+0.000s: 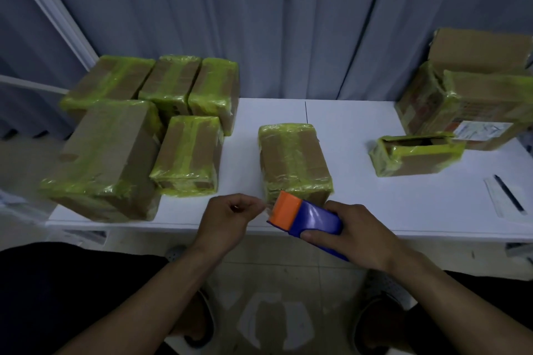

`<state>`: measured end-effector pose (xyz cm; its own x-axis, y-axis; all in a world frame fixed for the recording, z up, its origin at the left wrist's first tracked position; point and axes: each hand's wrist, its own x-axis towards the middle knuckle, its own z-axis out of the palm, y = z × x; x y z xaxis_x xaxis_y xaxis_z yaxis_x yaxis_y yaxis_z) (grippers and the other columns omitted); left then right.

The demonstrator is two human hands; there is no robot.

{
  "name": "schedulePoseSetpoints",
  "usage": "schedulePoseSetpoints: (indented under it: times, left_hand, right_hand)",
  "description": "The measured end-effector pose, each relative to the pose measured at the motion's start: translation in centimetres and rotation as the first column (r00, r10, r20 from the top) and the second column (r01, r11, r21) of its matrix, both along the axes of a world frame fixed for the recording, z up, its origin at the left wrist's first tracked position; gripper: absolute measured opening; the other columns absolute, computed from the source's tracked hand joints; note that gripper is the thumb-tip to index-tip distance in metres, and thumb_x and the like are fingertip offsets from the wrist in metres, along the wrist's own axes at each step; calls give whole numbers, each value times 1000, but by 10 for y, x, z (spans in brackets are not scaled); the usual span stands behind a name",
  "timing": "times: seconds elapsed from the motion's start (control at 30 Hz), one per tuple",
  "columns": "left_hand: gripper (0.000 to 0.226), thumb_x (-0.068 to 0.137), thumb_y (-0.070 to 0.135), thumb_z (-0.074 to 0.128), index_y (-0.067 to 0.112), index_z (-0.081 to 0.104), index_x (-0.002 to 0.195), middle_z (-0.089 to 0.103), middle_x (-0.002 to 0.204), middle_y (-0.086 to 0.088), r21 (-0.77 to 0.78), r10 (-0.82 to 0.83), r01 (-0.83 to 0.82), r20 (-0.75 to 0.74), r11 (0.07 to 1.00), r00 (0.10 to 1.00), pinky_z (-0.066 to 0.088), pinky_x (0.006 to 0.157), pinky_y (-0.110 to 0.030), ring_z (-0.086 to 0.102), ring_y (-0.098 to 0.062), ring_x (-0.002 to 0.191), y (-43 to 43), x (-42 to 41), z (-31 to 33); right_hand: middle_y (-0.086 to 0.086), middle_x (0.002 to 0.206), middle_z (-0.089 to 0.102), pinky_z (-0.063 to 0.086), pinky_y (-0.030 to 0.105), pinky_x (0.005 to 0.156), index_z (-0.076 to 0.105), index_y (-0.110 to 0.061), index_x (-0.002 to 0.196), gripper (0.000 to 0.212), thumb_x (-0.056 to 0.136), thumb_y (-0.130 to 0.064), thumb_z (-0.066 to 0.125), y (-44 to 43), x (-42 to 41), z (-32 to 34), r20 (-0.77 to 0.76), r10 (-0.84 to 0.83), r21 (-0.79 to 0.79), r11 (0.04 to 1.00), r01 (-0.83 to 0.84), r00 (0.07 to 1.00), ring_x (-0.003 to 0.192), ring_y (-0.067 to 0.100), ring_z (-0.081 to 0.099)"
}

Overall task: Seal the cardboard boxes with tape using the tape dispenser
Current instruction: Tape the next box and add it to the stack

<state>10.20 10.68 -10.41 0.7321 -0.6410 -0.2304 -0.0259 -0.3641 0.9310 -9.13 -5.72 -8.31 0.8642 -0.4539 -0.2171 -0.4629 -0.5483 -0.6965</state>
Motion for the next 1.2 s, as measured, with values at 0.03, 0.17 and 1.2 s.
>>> schedulePoseSetpoints:
  times: [0.03,0.17,1.2]
  left_hand:
    - [11,83,14,78,24,78,82,76,82,13,-11,38,-38,-8,999,999,50,73,-10,69,1,81,1,5,0]
    - [9,81,14,80,24,79,81,75,80,17,-1,118,-118,-4,993,993,49,75,-13,67,6,78,7,21,-2]
    - [4,88,17,75,16,72,85,69,85,4,94,353,-340,-214,936,911,49,79,-27,63,-16,86,-31,32,-75]
  right_hand:
    - [-17,76,63,43,8,61,56,-38,87,38,75,-71,69,-2,0,2,-8,-1,-7,1000,1,1000,73,-7,62]
    - [-14,74,65,43,8,59,59,-35,84,39,76,-71,71,-10,-2,8,-40,-15,-35,999,14,999,70,-5,63]
    - [-5,84,47,44,30,67,45,-22,98,78,62,-88,70,6,70,64,-433,-219,-544,837,-60,874,77,17,53]
